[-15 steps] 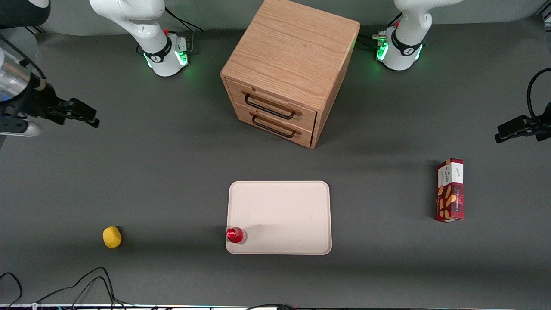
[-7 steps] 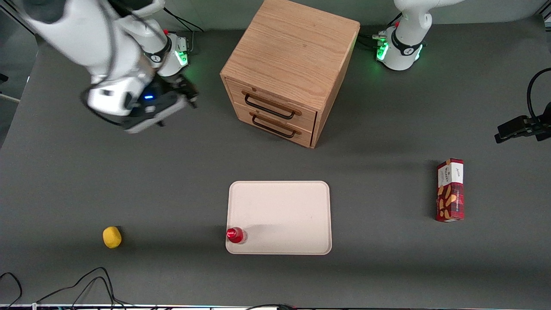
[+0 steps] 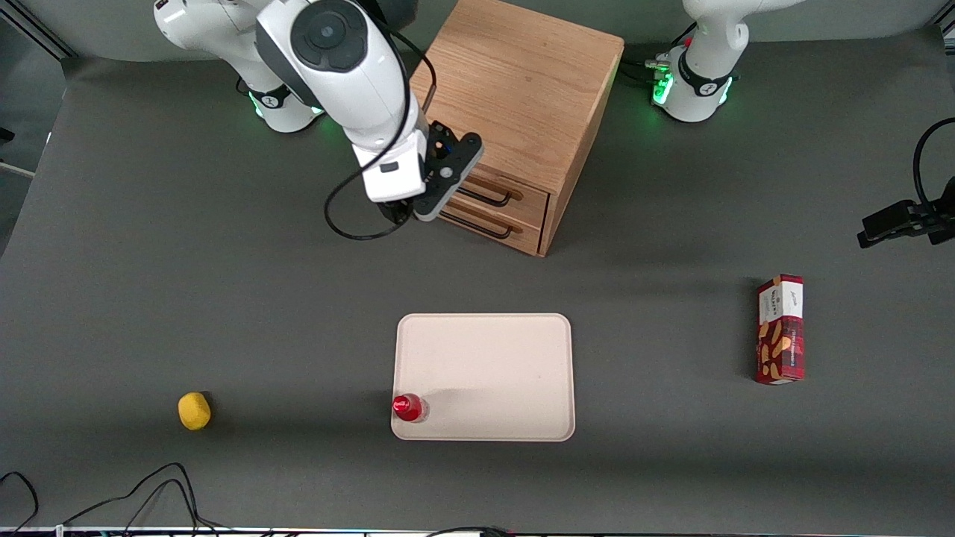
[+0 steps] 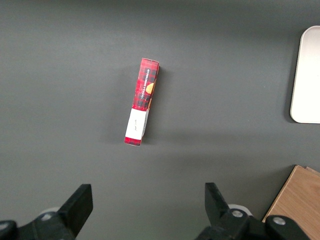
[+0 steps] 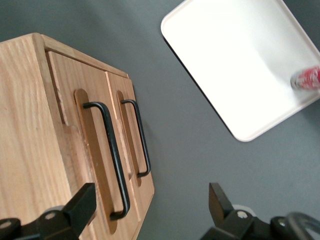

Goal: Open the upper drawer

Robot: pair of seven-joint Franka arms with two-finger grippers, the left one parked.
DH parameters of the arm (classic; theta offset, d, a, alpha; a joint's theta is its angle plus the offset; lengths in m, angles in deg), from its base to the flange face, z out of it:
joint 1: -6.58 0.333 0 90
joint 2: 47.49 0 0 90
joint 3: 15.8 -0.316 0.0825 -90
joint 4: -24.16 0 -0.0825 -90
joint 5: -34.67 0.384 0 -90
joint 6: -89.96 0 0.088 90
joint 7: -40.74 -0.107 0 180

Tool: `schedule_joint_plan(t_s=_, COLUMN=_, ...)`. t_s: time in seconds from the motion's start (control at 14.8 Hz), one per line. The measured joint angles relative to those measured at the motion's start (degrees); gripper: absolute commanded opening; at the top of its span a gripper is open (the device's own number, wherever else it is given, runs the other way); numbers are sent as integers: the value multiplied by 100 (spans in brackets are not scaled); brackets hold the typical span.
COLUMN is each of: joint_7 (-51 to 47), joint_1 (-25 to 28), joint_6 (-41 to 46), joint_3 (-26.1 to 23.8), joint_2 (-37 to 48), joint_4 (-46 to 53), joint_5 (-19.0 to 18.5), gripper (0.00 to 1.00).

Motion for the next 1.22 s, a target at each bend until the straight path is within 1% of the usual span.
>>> schedule_joint_plan(t_s=0.2, joint_7=168, joint_1=9, joint_6=-16, joint_3=19, joint_2=-37, joint_4=53, joint_5=0, gripper=100)
schedule_joint_plan(t_s=0.41, joint_7=187, joint_1=181, joint_6=-72, joint_3=16, joint_2=-154, joint_4=27, joint_5=0, gripper=100)
schedule_joint_plan(t_s=0.74, joint_7=195, joint_1=287, joint_6=-107, joint_3=12, joint_2=-451, joint_4=-243, joint_5=0, gripper=100)
schedule_joint_plan(t_s=1.22, joint_7=197, joint_1=355, joint_6=-638, joint_3=-39, joint_2=-451, joint_4=-698, joint_5=0, gripper=100)
